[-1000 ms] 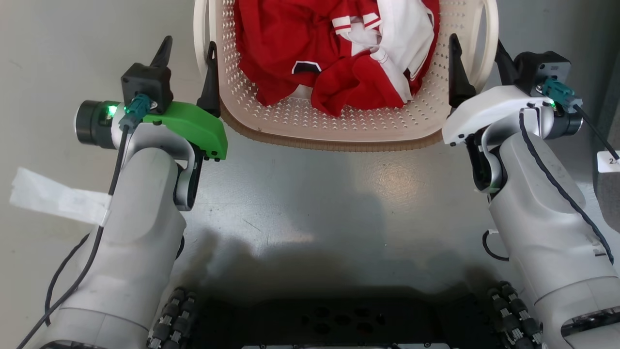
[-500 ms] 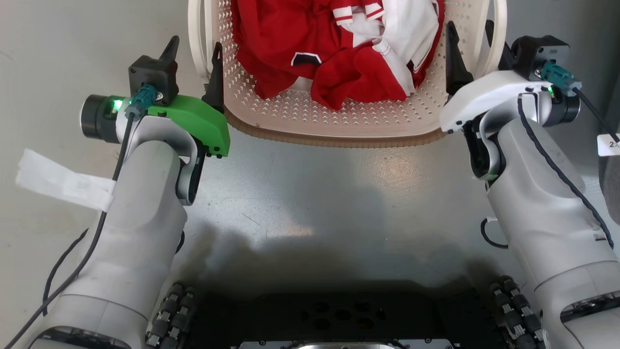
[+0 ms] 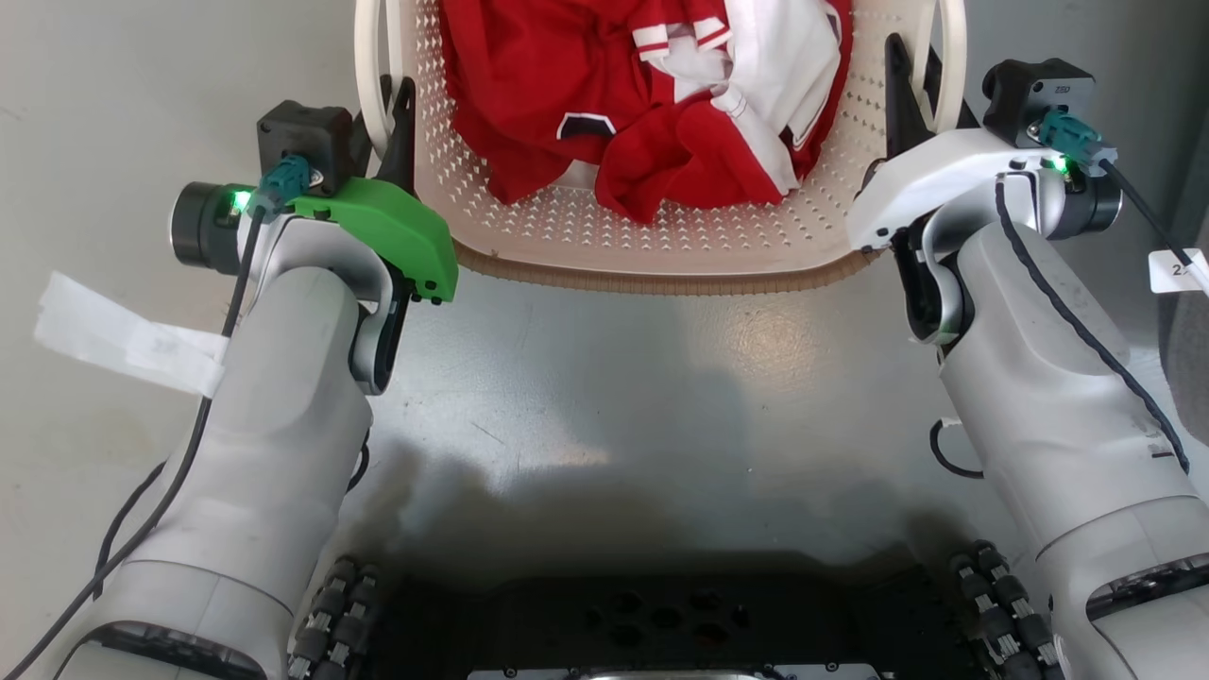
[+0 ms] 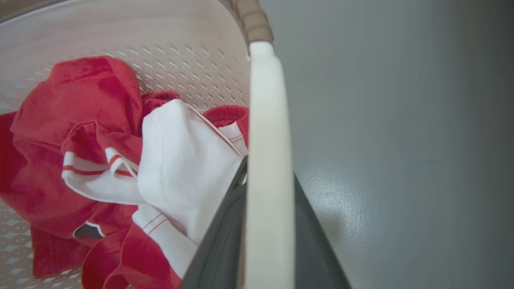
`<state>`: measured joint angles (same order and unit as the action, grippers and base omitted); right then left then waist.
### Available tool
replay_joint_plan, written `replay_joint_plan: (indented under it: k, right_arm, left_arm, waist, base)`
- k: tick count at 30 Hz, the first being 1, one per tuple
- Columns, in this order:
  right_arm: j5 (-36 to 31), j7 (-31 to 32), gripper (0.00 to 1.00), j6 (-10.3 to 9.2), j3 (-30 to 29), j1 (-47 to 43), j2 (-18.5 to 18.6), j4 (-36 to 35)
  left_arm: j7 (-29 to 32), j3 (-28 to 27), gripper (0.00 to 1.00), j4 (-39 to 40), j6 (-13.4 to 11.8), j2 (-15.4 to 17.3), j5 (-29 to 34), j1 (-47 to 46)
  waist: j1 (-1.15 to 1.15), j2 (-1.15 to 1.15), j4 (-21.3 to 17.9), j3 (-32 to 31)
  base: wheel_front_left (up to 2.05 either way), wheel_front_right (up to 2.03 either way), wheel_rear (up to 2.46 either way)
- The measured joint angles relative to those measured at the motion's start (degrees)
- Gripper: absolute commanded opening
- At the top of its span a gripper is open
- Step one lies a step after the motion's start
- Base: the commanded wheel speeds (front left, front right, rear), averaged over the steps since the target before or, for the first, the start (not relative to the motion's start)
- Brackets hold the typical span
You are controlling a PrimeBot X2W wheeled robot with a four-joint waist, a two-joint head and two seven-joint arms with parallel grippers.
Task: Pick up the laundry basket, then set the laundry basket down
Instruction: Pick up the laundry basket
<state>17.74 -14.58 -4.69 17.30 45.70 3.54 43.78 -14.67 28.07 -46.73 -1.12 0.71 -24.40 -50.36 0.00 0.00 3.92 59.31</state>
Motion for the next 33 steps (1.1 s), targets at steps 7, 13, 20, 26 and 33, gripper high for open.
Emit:
replay_joint_plan:
  k: [7,13,20,26,33]
  right_arm:
    - [0.69,0.00,0.00,-0.02,0.77,0.00,-0.01,1.60]
    - [2.21,0.00,0.00,-0.02,1.40,-0.01,-0.13,3.34]
    - [3.27,0.00,0.00,-0.01,1.97,-0.87,-0.65,6.78]
    - [5.26,0.00,0.00,0.36,3.49,-3.22,-1.44,11.46]
    - [8.24,0.10,0.00,1.70,5.48,-5.55,-1.89,15.33]
  left_arm:
    - [0.01,1.13,0.00,-1.09,0.00,-0.01,-1.53,0.04]
    - [0.02,1.62,0.00,-2.21,-0.14,-0.13,-3.01,0.26]
    - [0.02,1.77,0.00,-3.85,-0.15,-0.57,-3.93,3.20]
    - [0.03,2.12,0.00,-6.37,-0.15,-1.43,-6.89,6.83]
    - [0.09,3.46,0.00,-9.13,0.52,-1.74,-9.57,10.18]
  waist:
    - [0.00,0.00,-0.30,-1.73]
    - [0.00,0.00,-0.61,-3.89]
    - [0.00,0.00,-0.88,-7.54]
    - [0.00,0.00,-1.00,-11.68]
    - [0.00,0.00,-1.13,-17.07]
  base:
    - [0.00,0.00,0.00]
    - [0.00,0.00,0.00]
    - [0.00,0.00,0.00]
    - [0.00,0.00,0.00]
    - [0.00,0.00,0.00]
